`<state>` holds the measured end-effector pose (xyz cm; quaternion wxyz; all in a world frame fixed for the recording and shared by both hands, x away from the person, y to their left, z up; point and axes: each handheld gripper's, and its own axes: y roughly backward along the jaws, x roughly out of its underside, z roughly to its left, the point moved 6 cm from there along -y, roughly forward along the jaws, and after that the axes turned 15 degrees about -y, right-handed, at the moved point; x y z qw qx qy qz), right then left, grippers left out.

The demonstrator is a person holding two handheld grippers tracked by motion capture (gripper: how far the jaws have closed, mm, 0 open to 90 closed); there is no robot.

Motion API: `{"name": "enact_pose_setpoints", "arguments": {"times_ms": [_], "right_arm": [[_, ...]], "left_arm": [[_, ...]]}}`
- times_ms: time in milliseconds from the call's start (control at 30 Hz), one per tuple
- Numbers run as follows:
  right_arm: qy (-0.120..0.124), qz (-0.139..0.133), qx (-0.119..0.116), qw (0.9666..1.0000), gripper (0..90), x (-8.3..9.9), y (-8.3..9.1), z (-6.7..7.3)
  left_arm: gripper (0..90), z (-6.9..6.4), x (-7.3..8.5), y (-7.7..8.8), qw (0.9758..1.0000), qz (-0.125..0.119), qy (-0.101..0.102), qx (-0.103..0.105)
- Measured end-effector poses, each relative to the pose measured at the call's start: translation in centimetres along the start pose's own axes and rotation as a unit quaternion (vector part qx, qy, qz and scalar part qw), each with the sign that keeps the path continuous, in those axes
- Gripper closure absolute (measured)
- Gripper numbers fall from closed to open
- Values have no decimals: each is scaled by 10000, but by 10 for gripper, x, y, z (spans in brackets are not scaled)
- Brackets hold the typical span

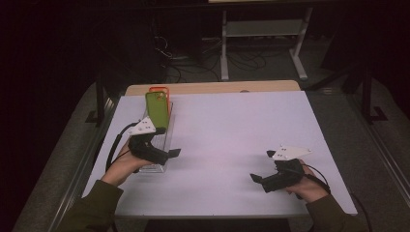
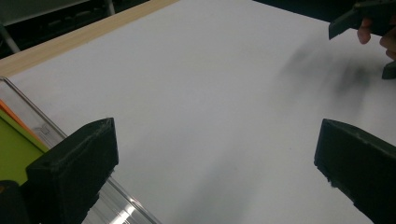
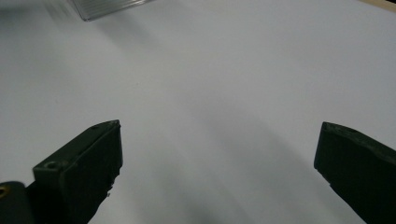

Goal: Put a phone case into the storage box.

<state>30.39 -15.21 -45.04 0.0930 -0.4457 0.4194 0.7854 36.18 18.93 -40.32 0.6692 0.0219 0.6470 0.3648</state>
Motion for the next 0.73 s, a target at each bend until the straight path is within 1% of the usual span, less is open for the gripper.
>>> {"name": "enact_pose_setpoints", "arguments": {"times_ms": [100, 133, 233, 333, 400, 500, 567, 733], "right_arm": [[-10, -23, -26, 10000, 7, -1, 2, 0], [23, -42, -20, 10000, 7, -2, 2, -1], [-25, -53, -50, 10000, 7, -3, 4, 0], [-11, -66, -65, 10000, 7, -3, 5, 0], [-7, -69, -68, 10000, 7, -3, 5, 0], [-1, -79, -66, 9999, 7, -4, 5, 0], [-27, -81, -70, 9999, 7, -4, 5, 0], [0, -110, -66, 9999, 7, -4, 6, 0]], "left_arm": [[0, -3, 6, 1, 10000, 49, -12, 2], [0, -5, 8, 1, 10000, 41, -20, 8], [0, -8, 15, 1, 10000, 64, -35, 28], [0, -10, 20, 0, 9999, 82, -47, 44], [0, -12, 23, 0, 9999, 67, -48, 87], [0, -14, 26, -1, 9998, 130, -85, 106], [0, -15, 28, -2, 9998, 137, -67, 117], [0, -16, 30, -3, 9997, 148, -47, 172]]}}
